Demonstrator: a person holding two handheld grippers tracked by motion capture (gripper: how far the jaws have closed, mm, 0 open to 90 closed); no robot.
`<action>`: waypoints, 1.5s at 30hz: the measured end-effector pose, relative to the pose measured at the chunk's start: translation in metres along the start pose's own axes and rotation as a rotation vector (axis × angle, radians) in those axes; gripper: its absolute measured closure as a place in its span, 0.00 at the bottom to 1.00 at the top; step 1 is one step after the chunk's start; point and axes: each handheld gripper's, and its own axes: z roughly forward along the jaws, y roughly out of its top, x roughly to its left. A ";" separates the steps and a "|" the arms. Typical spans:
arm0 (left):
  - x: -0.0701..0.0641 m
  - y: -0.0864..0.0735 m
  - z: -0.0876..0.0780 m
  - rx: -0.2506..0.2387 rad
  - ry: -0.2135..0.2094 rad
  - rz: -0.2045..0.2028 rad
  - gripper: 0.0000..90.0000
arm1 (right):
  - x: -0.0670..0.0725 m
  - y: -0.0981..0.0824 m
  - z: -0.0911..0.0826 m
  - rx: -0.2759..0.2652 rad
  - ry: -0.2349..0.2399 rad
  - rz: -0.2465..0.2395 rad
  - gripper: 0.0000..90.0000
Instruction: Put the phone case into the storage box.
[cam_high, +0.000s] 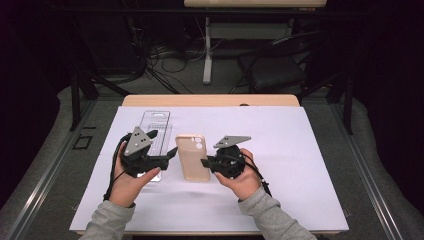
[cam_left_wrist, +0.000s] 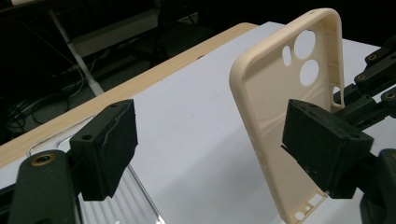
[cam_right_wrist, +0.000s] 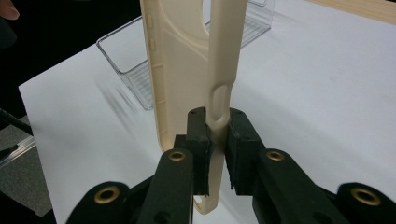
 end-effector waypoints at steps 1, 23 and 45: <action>0.000 0.000 0.000 -0.001 0.002 0.004 0.21 | 0.000 0.000 0.000 0.000 -0.001 0.001 0.90; -0.008 0.003 -0.005 0.019 0.023 0.066 0.38 | 0.008 -0.002 0.006 0.027 -0.002 -0.029 0.90; -0.014 0.003 -0.004 0.040 0.031 0.120 0.53 | 0.012 -0.004 0.010 0.033 0.002 -0.039 0.90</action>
